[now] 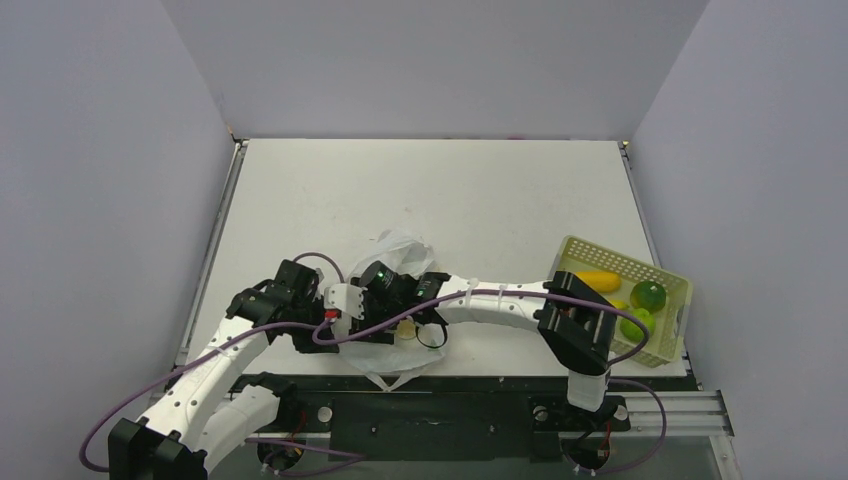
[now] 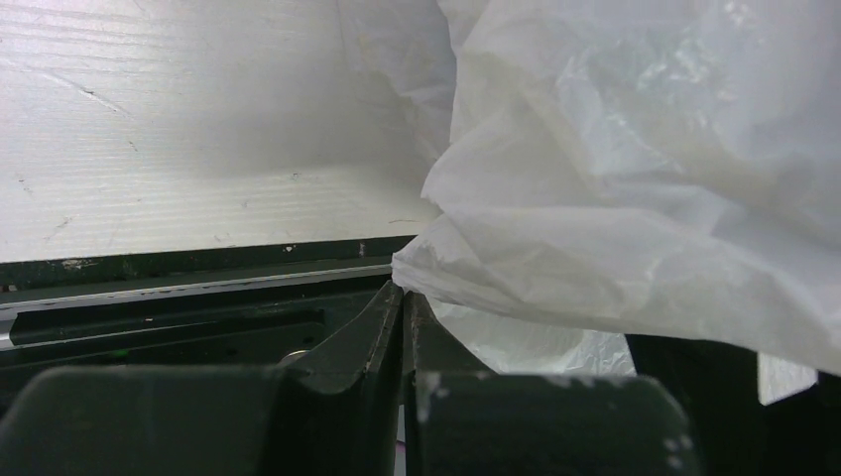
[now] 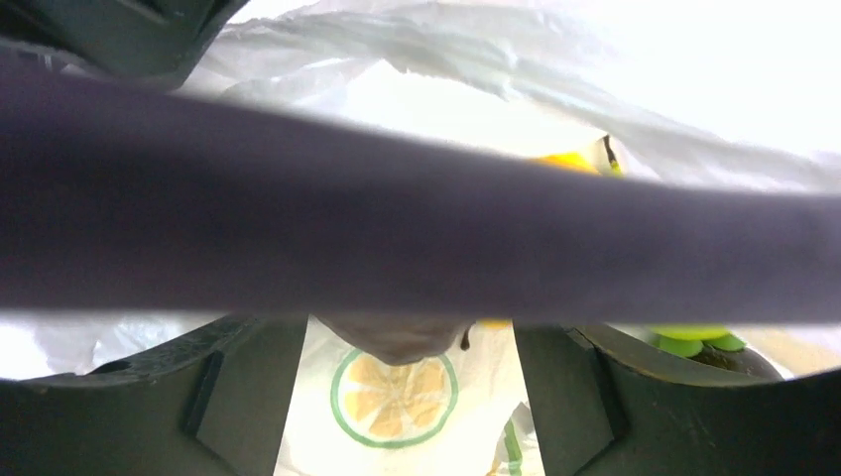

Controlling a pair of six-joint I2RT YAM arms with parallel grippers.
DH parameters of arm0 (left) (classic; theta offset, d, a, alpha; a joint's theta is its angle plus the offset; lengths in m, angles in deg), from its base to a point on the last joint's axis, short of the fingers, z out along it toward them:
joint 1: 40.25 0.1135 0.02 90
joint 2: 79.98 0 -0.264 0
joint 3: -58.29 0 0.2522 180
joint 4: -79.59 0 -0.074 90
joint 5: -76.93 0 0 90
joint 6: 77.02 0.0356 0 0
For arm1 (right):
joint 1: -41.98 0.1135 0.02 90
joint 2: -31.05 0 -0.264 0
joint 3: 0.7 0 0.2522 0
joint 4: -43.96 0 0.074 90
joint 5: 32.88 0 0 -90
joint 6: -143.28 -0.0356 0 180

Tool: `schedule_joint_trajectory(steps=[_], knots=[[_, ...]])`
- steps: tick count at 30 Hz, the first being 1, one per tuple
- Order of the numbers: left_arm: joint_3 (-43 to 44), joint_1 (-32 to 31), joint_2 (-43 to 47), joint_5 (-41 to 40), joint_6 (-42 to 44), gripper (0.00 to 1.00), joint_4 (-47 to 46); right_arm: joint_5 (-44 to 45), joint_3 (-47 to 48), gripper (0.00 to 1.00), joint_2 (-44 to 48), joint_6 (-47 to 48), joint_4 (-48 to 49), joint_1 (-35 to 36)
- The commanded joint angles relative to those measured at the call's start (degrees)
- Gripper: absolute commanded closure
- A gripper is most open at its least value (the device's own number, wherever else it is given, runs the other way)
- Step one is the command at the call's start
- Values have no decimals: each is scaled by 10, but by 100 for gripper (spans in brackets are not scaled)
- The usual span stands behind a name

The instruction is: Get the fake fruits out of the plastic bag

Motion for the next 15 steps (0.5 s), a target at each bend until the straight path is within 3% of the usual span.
schedule_joint_trajectory(steps=[1,10,15], knots=[[20,-1,2,13,9,100,-14,21,3,30,-26,-4,27,9],[18,-8,4,22,14,100,-14,86,7,31,-65,-14,48,8],[18,-10,6,20,13,100,-14,101,5,41,-59,-19,48,8]])
